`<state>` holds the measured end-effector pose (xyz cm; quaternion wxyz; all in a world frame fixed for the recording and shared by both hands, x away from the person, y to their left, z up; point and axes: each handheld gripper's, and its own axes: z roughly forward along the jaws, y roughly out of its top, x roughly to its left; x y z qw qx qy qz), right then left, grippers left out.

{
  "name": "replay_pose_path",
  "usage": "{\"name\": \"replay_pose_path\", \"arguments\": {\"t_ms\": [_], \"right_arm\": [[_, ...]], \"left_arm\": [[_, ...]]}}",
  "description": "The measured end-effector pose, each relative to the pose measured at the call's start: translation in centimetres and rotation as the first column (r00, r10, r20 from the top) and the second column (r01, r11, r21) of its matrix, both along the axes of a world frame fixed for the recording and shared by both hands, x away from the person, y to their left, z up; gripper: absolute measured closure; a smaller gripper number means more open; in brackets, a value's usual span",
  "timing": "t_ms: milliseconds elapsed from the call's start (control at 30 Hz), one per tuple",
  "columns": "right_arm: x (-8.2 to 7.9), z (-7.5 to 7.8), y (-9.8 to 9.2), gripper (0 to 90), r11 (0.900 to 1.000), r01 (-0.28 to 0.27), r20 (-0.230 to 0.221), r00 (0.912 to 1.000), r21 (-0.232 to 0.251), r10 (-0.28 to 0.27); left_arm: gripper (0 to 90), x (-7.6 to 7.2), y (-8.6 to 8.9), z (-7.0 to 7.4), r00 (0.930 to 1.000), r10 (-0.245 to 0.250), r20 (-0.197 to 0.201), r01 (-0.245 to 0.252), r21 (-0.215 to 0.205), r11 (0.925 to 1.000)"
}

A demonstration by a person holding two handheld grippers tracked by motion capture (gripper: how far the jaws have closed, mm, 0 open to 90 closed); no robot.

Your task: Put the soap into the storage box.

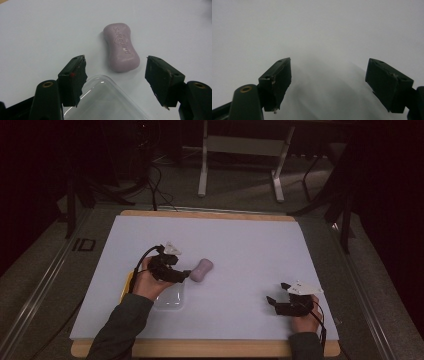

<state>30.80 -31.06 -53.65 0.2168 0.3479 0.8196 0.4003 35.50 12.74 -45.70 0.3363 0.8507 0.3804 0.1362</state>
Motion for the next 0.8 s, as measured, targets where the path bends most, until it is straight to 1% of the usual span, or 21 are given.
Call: {"name": "replay_pose_path", "arguments": {"t_ms": [67,133,367,800], "right_arm": [[0.0,0.0,0.0,20.5,1.0,0.0,0.0,1.0,0.0,0.0],[0.0,0.0,0.0,20.5,1.0,0.0,0.0,1.0,0.0,0.0],[0.0,0.0,0.0,20.5,1.0,-0.002,-0.001,1.0,-0.003,0.002],[0.0,0.0,0.0,20.5,1.0,-0.001,-0.001,1.0,-0.003,0.001]], "left_arm": [[33.5,0.1,-0.1,0.0,1.0,-0.004,-0.003,0.004,0.004,1.0],[33.5,0.2,-0.2,0.0,1.0,-0.001,-0.005,0.001,0.0,1.0],[33.1,0.5,-0.5,-0.1,0.9999,-0.006,-0.011,0.006,0.012,0.9999],[33.0,1.3,-1.4,-0.6,0.9992,-0.023,-0.031,0.025,0.044,0.9987]]}}
